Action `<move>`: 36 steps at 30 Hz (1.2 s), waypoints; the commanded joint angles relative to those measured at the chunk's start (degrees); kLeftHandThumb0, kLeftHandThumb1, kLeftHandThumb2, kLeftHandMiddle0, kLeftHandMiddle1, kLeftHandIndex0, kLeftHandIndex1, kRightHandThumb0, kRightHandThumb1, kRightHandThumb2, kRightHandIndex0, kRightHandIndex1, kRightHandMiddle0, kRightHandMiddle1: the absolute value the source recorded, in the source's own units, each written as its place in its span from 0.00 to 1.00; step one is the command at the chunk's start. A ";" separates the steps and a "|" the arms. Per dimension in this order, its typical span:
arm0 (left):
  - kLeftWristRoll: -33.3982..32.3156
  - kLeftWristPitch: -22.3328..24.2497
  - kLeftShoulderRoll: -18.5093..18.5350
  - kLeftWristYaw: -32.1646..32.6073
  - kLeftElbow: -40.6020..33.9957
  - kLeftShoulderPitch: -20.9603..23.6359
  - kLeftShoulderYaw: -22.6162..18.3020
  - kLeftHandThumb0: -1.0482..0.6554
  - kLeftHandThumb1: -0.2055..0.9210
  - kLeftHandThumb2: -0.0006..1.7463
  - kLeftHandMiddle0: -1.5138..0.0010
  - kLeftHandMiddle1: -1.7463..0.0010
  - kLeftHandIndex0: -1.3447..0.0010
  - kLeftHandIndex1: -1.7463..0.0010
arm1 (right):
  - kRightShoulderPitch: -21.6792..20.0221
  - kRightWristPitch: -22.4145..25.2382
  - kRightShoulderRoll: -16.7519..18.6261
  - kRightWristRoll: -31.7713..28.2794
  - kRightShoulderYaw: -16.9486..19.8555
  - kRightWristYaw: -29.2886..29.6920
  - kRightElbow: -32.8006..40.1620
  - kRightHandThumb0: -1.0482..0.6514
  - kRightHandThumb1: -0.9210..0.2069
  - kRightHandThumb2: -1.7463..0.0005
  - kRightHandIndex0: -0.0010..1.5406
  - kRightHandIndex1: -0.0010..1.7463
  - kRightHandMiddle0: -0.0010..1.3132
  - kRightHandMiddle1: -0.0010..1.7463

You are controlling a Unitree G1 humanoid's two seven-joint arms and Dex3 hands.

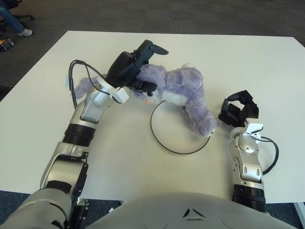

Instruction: Put the doll into the plate.

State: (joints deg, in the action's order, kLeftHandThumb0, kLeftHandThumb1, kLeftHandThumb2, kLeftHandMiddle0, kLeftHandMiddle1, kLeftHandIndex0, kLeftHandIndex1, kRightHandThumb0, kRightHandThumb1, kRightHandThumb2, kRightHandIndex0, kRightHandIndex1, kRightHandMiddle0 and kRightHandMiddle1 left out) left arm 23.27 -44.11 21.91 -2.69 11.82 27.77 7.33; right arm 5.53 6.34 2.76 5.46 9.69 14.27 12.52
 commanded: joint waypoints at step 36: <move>-41.01 17.81 -3.11 -31.53 -8.20 -2.55 2.65 0.06 1.00 0.34 0.83 0.28 1.00 0.39 | -0.20 -0.28 0.39 -0.07 0.23 0.57 0.43 0.36 0.43 0.33 0.74 1.00 0.39 1.00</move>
State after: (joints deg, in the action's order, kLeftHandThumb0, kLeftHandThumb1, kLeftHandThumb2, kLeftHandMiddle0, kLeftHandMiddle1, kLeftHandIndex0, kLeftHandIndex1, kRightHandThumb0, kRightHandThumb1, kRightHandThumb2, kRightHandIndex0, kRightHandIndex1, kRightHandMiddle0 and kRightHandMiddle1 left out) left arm -15.76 -28.13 18.75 -31.65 4.72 25.81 10.26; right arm 5.52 6.33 3.03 5.35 9.71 14.41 12.52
